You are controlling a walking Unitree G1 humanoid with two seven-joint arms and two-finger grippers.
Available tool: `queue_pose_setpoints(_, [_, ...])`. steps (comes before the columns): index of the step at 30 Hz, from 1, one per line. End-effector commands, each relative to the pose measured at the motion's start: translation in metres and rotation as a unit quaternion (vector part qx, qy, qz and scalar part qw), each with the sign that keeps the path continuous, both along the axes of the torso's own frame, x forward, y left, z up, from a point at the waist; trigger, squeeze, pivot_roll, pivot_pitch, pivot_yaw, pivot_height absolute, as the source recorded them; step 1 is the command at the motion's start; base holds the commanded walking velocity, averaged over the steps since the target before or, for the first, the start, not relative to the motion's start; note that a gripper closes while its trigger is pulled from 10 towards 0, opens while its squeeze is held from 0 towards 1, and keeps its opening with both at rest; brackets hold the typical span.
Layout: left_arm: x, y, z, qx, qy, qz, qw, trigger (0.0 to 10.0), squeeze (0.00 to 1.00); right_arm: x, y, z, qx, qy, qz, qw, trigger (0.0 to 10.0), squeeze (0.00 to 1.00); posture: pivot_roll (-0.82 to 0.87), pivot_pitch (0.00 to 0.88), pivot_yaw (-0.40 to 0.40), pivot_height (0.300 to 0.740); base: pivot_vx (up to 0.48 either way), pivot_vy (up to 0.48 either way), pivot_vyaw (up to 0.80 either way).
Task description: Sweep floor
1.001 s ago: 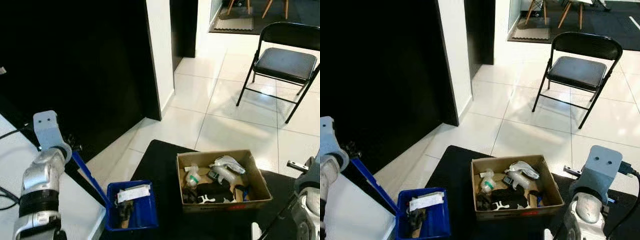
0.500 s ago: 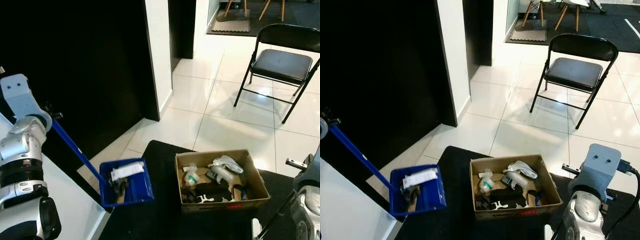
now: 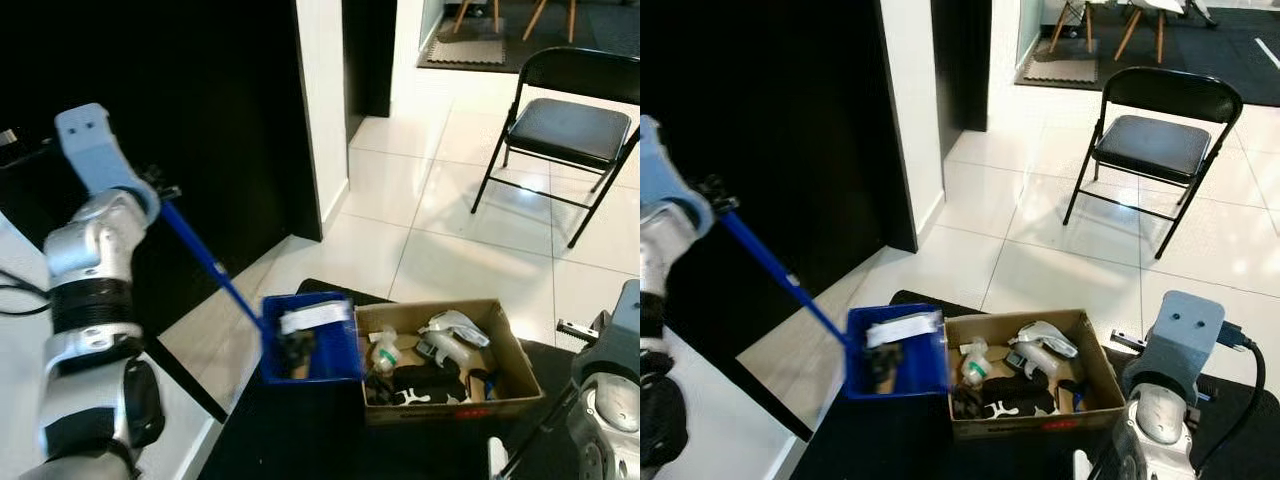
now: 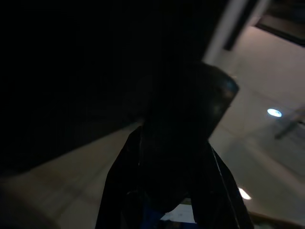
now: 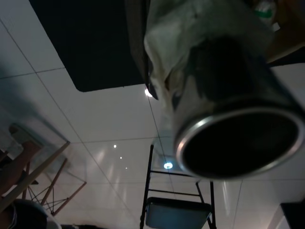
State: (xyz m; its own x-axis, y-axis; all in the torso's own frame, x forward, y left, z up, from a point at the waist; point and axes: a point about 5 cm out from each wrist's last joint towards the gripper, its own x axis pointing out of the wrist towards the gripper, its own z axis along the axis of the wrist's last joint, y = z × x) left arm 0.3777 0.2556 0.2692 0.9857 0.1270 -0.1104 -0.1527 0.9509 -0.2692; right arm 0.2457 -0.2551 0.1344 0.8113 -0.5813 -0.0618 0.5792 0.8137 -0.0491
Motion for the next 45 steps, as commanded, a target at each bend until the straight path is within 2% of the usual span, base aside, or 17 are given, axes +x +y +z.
queue_pose_setpoints(1, [-0.001, -0.009, 0.018, -0.004, -0.033, -0.009, 0.999, 10.0, 0.0, -0.002, -0.002, -0.001, -0.003, -0.004, -0.008, 1.0, 10.0, 0.0, -0.06, 0.093, 0.098, 0.74, 0.0, 0.0, 0.0])
queue_pose_setpoints(3, [0.0, -0.016, 0.02, -0.005, -0.035, -0.017, 0.999, 10.0, 0.0, -0.002, -0.001, -0.001, -0.003, -0.004, -0.008, 1.0, 10.0, 0.0, -0.06, 0.093, 0.098, 0.74, 0.0, 0.0, 0.0])
queue_pose_setpoints(4, [0.002, -0.032, 0.024, -0.009, -0.039, -0.034, 0.999, 10.0, 0.0, -0.001, 0.0, -0.003, -0.001, -0.003, -0.007, 1.0, 10.0, 0.0, -0.05, 0.095, 0.1, 0.74, 0.0, 0.0, 0.0])
queue_pose_setpoints(5, [0.003, -0.041, 0.025, -0.012, -0.041, -0.042, 0.998, 10.0, 0.0, -0.001, 0.002, -0.003, 0.0, -0.003, -0.005, 1.0, 10.0, 0.0, -0.05, 0.095, 0.1, 0.74, 0.0, 0.0, 0.0])
queue_pose_setpoints(7, [0.003, -0.049, 0.027, -0.014, -0.043, -0.049, 0.998, 10.0, 0.0, 0.0, 0.003, -0.003, 0.0, -0.003, -0.004, 1.0, 10.0, 0.0, -0.05, 0.095, 0.1, 0.74, 0.0, 0.0, 0.0])
queue_pose_setpoints(9, [0.003, -0.065, 0.025, -0.02, -0.041, -0.068, 0.997, 10.0, 0.0, 0.001, 0.006, -0.004, 0.003, -0.003, 0.0, 1.0, 10.0, 0.0, -0.05, 0.096, 0.102, 0.74, 0.0, 0.0, 0.0])
queue_pose_setpoints(10, [0.003, -0.065, 0.025, -0.02, -0.041, -0.068, 0.997, 10.0, 0.0, 0.001, 0.006, -0.004, 0.003, -0.003, 0.0, 1.0, 10.0, 0.0, -0.05, 0.096, 0.102, 0.74, 0.0, 0.0, 0.0])
queue_pose_setpoints(13, [0.002, -0.092, 0.023, -0.023, -0.047, -0.095, 0.994, 10.0, 0.0, 0.003, 0.011, -0.007, 0.007, 0.0, 0.008, 1.0, 10.0, 0.0, -0.05, 0.098, 0.1, 0.74, 0.0, 0.0, 0.0])
queue_pose_setpoints(14, [0.002, -0.092, 0.023, -0.023, -0.047, -0.095, 0.994, 10.0, 0.0, 0.003, 0.011, -0.007, 0.007, 0.0, 0.008, 1.0, 10.0, 0.0, -0.05, 0.098, 0.1, 0.74, 0.0, 0.0, 0.0])
queue_pose_setpoints(17, [0.001, -0.118, 0.02, -0.02, -0.064, -0.116, 0.991, 10.0, 0.0, 0.006, 0.02, -0.011, 0.014, 0.001, 0.019, 1.0, 10.0, 0.0, -0.05, 0.098, 0.099, 0.74, 0.0, 0.0, 0.0])
queue_pose_setpoints(18, [0.001, -0.118, 0.02, -0.02, -0.064, -0.116, 0.991, 10.0, 0.0, 0.006, 0.02, -0.011, 0.014, 0.001, 0.019, 1.0, 10.0, 0.0, -0.05, 0.098, 0.099, 0.74, 0.0, 0.0, 0.0])
queue_pose_setpoints(22, [-0.001, -0.14, 0.02, -0.035, -0.101, -0.132, 0.985, 10.0, 0.0, 0.011, 0.035, -0.015, 0.022, 0.0, 0.038, 0.999, 10.0, 0.0, -0.06, 0.098, 0.101, 0.74, 0.0, 0.0, 0.0])
queue_pose_setpoints(30, [-0.003, -0.151, 0.019, -0.041, -0.13, -0.131, 0.982, 10.0, 0.0, 0.013, 0.045, -0.019, 0.028, 0.003, 0.05, 0.998, 10.0, 0.0, -0.06, 0.098, 0.097, 0.74, 0.0, 0.0, 0.0])
queue_pose_setpoints(35, [-0.003, -0.158, 0.018, -0.019, -0.156, -0.13, 0.979, 10.0, 0.0, 0.015, 0.049, -0.019, 0.029, 0.002, 0.054, 0.998, 10.0, 0.0, -0.06, 0.099, 0.095, 0.74, 0.0, 0.0, 0.0])
queue_pose_setpoints(39, [-0.002, -0.166, 0.018, 0.022, -0.191, -0.13, 0.973, 10.0, 0.0, 0.016, 0.051, -0.02, 0.03, 0.001, 0.057, 0.998, 10.0, 0.0, -0.06, 0.099, 0.097, 0.74, 0.0, 0.0, 0.0])
queue_pose_setpoints(45, [-0.008, -0.181, 0.022, 0.038, -0.229, -0.149, 0.961, 10.0, 0.0, 0.016, 0.053, -0.021, 0.031, 0.0, 0.058, 0.998, 10.0, 0.0, -0.07, 0.096, 0.102, 0.74, 0.0, 0.0, 0.0])
